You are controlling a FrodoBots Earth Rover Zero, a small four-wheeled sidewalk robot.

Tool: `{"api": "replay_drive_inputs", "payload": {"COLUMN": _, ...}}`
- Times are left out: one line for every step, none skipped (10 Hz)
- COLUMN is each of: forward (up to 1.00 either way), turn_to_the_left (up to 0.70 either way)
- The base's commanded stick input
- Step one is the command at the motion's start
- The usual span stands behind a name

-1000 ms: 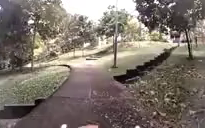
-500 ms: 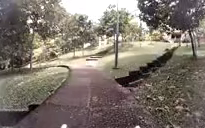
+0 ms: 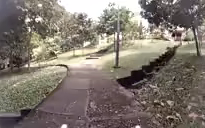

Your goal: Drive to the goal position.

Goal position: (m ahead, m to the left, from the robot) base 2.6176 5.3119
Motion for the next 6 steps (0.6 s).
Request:
{"api": "replay_drive_inputs", "payload": {"forward": 0.5, "turn_to_the_left": 0.0}}
{"api": "replay_drive_inputs", "payload": {"forward": 0.5, "turn_to_the_left": 0.0}}
{"api": "replay_drive_inputs", "payload": {"forward": 0.5, "turn_to_the_left": 0.22}}
{"api": "replay_drive_inputs", "payload": {"forward": 0.5, "turn_to_the_left": 0.34}}
{"api": "replay_drive_inputs", "payload": {"forward": 0.5, "turn_to_the_left": 0.46}}
{"api": "replay_drive_inputs", "payload": {"forward": 0.5, "turn_to_the_left": 0.13}}
